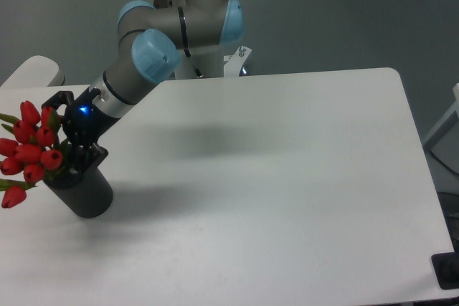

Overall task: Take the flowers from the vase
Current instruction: 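Lower the gripper around the tulip stems and close it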

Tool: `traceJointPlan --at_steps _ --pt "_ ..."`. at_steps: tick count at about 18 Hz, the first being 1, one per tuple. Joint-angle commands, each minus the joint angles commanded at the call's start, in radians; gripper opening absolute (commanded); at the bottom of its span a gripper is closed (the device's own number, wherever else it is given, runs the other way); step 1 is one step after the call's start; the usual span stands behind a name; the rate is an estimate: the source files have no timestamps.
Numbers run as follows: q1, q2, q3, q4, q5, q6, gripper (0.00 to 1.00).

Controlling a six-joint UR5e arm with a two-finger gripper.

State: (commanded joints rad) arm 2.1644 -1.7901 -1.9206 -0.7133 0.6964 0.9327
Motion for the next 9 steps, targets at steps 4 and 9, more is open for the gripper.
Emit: traceJointPlan --at_steps 4,9 --pt "0.0 -0.005 0.0 0.017 0.0 -0.003 0.72" --pt "0.0 -0.003 0.002 0.017 0.002 -0.003 0.48"
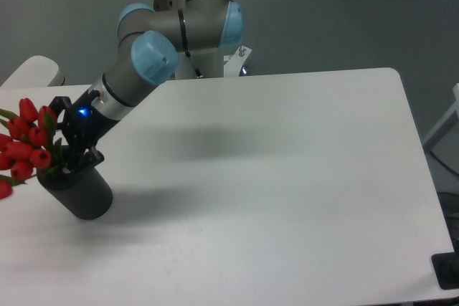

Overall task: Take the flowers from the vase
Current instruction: 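Lower the gripper around the tulip stems and close it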

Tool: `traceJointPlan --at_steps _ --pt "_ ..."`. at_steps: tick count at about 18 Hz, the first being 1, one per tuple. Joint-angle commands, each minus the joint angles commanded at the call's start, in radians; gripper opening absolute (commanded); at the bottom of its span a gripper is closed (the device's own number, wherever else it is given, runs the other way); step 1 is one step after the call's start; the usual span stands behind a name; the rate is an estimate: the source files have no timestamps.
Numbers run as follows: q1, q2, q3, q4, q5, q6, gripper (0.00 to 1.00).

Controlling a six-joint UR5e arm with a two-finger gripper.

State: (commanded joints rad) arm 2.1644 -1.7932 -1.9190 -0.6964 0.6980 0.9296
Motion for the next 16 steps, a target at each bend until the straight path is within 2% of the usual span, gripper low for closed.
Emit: traceJointPlan --at_steps 4,16 --pt "0.0 -0.002 0.006 0.0 0.0 0.0 0.43" --pt "0.015 0.015 0.032 0.0 -0.015 -0.034 0.43"
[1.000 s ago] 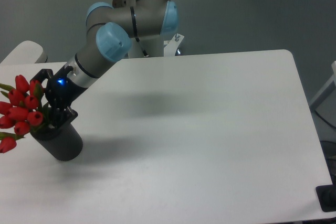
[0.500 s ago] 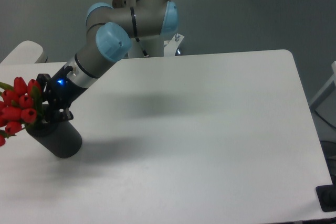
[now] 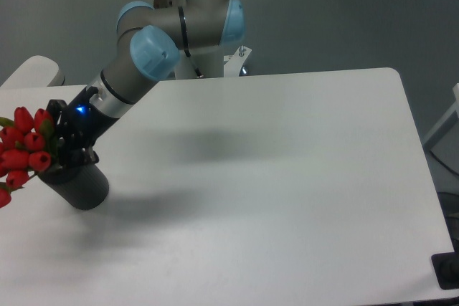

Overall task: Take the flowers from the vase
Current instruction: 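Lower the gripper around the tulip stems and close it, then lift the gripped tulips straight up out of the vase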

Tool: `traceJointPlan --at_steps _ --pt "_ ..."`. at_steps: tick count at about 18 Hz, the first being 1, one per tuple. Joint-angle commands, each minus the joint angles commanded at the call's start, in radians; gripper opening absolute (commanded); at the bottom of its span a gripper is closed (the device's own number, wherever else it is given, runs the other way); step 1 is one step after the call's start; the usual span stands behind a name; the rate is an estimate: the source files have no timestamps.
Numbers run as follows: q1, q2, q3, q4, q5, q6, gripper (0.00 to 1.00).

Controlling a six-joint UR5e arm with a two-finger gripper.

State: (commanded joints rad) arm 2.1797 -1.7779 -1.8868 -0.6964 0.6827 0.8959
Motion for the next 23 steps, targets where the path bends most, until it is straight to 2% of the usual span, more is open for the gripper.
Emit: traceJointPlan --at_steps 4,9,13,23 --pt "0.017 0.015 0.006 0.0 -0.043 -0.012 0.42" --pt "0.025 0.058 0.041 -0.002 -0.046 -0.1 0.37" --pt "0.034 0.098 0.041 -0.002 -0.075 -0.14 0.35" --pt "0.11 0.16 0.071 -0.003 -0.184 -0.224 0.3"
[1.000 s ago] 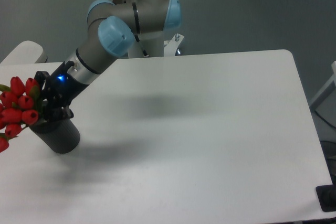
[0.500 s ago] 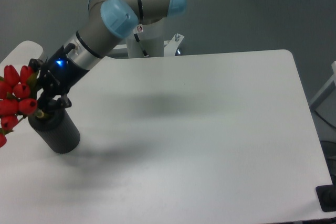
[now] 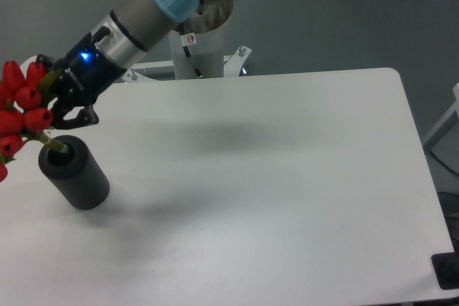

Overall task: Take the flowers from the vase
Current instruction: 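Lift the gripped tulips straight up out of the vase, then carry the tulip bunch away from the vase over the table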

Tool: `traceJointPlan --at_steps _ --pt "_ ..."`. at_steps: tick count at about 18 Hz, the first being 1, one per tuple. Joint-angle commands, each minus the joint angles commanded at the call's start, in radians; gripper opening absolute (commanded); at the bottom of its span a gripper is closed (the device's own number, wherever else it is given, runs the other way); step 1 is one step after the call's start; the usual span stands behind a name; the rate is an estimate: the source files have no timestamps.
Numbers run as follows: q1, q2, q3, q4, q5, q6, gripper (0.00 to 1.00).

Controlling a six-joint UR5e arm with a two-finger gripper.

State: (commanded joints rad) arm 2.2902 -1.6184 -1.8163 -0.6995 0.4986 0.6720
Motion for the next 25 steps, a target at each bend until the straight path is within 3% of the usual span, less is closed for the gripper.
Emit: traceJointPlan --at_steps 8,13,19,25 --pt "0.064 0.003 0.087 0.0 -0.058 -0.075 0.29" --pt "0.158 -0.017 0.127 -0.002 -0.098 -0.072 0.28" --pt "0.291 -0.11 0.144 -0.002 -0.127 0.027 0.27" --pt "0.399 -0.227 0.218 -0.002 -0.129 0.11 0.27"
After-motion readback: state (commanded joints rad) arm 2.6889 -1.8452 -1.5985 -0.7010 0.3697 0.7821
